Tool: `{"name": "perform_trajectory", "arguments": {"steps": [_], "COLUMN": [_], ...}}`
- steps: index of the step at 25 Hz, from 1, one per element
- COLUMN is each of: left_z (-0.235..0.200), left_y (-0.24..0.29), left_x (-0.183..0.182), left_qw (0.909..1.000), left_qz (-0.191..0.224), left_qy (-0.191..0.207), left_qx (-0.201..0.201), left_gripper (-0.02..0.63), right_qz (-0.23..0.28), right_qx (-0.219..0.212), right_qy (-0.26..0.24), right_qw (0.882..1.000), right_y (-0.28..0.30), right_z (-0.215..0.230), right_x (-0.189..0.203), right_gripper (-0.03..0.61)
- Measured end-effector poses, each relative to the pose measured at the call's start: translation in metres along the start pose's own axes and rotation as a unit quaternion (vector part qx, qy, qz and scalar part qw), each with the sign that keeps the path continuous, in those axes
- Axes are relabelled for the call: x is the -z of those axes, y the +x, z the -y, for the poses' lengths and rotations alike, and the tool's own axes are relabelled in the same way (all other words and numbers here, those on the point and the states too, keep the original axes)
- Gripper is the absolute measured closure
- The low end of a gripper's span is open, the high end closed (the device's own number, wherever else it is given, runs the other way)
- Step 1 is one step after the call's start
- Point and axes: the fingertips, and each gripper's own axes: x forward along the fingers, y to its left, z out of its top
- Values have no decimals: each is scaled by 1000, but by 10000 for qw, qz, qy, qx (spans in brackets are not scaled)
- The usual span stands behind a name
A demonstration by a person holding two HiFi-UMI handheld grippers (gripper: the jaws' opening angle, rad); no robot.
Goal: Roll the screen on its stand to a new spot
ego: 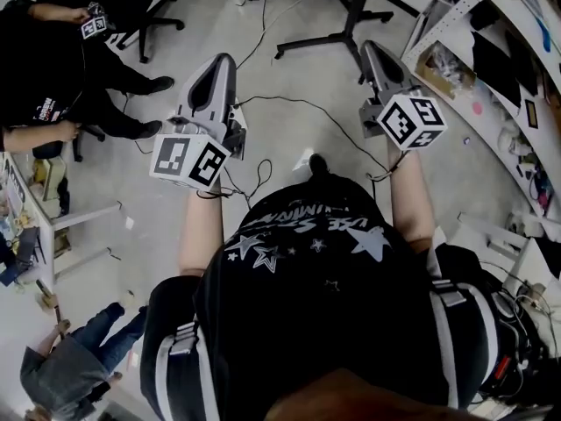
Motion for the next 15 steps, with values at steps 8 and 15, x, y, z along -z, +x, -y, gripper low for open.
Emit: {"name": "perform_trajectory", "arguments": {"steps": [8, 15], "left_z": [-15, -31], "left_y": [54, 92], "left_x": [4, -2], "left_qw": [9996, 9982], "left_qz": [195, 342], "left_qy": [71, 164], "left_qx": [-193, -469], "left_gripper": [600, 597], "right_qz": [98, 110], "right_qx": [-433, -740], "right_qy": [-188, -284], "right_qw": [9988, 9968], "right_y": [45, 66], "right_z": [23, 40], "right_x": [-24, -35], "right_gripper": [571, 571]}}
